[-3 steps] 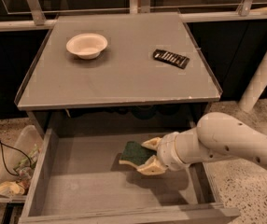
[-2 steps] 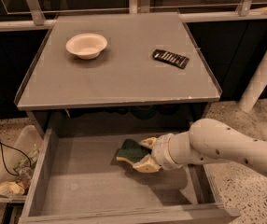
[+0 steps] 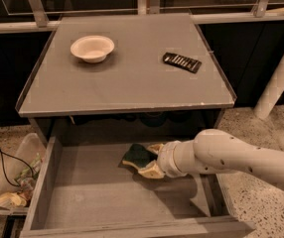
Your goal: Place sponge into top drawer
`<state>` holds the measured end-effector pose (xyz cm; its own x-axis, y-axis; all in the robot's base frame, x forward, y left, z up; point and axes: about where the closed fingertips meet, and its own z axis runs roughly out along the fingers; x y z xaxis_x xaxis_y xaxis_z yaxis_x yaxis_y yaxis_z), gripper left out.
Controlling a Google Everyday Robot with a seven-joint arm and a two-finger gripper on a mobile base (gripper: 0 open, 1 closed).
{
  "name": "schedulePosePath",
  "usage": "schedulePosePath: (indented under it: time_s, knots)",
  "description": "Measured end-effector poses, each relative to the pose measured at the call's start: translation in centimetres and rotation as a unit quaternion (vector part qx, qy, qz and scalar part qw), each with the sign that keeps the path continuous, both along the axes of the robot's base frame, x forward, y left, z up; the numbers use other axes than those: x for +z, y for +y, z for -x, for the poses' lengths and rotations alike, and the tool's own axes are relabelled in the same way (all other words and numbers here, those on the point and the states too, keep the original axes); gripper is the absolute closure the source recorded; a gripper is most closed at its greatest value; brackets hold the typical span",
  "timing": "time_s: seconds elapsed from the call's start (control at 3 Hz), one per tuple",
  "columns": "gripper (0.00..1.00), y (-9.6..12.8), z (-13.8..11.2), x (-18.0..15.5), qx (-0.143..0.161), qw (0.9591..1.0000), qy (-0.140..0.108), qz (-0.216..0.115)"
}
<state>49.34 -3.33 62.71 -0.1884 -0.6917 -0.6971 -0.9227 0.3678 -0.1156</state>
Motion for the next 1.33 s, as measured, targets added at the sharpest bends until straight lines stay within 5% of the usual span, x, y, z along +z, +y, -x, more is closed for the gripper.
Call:
schedulePosePath:
  time_s: [1.0,1.33]
  knots:
    - [0.12,0.01,0.00,0.00,0.000,1.0000,0.000,0.000]
    - [0.00,0.01,0.00,0.00,0.000,1.0000,0.000,0.000]
